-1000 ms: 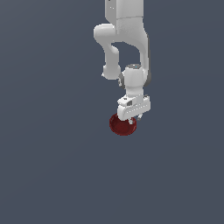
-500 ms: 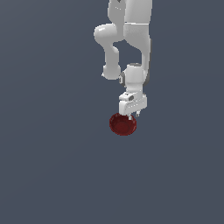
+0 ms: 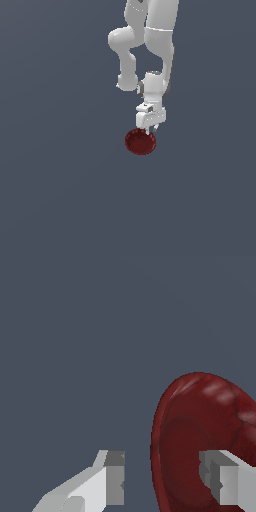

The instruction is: Pick up the object and move it to a goal position.

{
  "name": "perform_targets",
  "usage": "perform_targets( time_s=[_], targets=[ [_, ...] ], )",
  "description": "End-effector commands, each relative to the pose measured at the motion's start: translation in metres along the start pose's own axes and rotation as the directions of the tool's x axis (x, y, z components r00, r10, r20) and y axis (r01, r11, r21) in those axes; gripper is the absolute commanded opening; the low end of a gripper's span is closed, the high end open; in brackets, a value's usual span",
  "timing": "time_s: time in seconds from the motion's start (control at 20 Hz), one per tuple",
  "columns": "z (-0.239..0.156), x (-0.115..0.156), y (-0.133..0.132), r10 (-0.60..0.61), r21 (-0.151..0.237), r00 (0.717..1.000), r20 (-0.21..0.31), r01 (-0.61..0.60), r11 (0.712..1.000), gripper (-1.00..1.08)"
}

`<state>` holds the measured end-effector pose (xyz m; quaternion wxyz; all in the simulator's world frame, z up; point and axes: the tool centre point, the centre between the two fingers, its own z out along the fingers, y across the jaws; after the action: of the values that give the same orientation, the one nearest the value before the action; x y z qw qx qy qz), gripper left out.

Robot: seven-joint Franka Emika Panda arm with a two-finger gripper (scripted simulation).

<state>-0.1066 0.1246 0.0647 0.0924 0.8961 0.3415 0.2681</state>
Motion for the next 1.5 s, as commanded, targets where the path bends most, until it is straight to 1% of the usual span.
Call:
perform_targets(
  time_s=[0.0,0.25,0.65,0.9,0.95,1.45],
  targets=[
    [0.000,-0.001,0.000,-0.004,-0.004,1.000,0.000,0.004,1.000,0.28],
    [0.003,-0.001,0.000,-0.002,-0.002,1.000,0.000,0.002,1.000,0.28],
    [0.025,-0.002,0.000,-0.003,-0.004,1.000,0.000,0.003,1.000,0.28],
    [0.029,-0.001,0.000,-0.004,-0.004,1.000,0.000,0.004,1.000,0.28],
    [0.029,-0.001,0.000,-0.004,-0.004,1.000,0.000,0.004,1.000,-1.00],
    [0.029,-0.001,0.001,-0.004,-0.005,1.000,0.000,0.004,1.000,-1.00]
  ],
)
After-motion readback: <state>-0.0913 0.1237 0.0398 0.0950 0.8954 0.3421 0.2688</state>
